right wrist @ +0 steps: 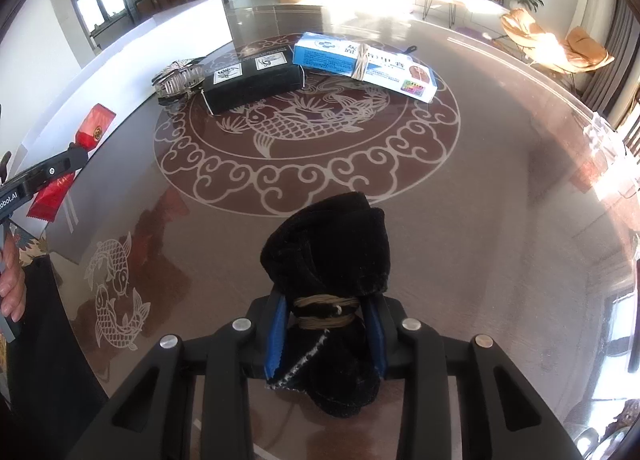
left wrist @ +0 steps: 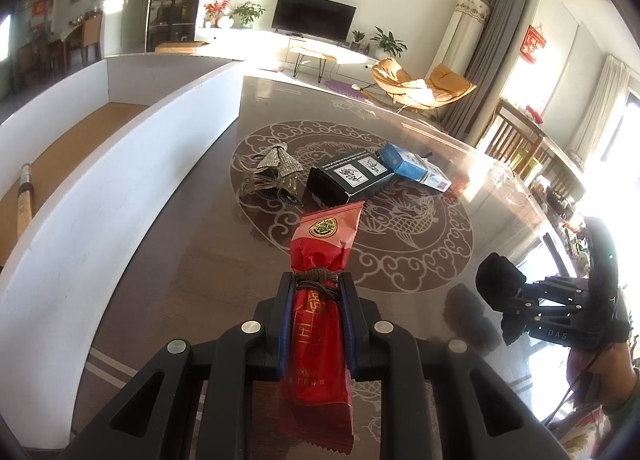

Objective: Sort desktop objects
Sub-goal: 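Carry the red packet with the left tool while the right tool carries the black bundle into the bin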

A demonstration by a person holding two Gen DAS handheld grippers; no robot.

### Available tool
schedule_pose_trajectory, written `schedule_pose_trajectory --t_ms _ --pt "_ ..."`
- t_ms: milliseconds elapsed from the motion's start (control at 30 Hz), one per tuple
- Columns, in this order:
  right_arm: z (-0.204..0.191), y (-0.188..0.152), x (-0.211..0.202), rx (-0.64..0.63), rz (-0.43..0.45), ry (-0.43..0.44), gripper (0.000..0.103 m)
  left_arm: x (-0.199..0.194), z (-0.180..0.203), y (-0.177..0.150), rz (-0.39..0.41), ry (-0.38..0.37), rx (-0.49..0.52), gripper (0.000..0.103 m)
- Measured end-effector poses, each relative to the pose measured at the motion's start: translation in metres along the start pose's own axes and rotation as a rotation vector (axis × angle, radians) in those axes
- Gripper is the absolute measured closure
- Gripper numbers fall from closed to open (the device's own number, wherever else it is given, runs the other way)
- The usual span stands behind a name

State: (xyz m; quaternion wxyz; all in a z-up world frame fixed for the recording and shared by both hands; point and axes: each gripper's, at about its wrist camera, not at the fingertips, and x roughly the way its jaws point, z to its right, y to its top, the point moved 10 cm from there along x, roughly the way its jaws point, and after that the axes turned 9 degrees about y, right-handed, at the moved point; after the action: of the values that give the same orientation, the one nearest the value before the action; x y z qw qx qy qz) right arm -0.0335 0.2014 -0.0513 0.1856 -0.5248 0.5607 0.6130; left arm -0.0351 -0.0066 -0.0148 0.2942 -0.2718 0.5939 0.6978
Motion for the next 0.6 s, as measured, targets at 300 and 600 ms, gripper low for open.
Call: schedule_pose_trajectory --t_ms 300,600 --pt "-0.119 0.130 -0.023 -0.170 0.171 0.168 0.068 -0.081 -0.110 0.075 0.113 0.058 -0.183 0.083" --pt "-0.338 0.231 0.031 -0.385 0.195 0.415 0.068 -0.076 -0.293 0.090 0.045 0.328 -0.326 0.083"
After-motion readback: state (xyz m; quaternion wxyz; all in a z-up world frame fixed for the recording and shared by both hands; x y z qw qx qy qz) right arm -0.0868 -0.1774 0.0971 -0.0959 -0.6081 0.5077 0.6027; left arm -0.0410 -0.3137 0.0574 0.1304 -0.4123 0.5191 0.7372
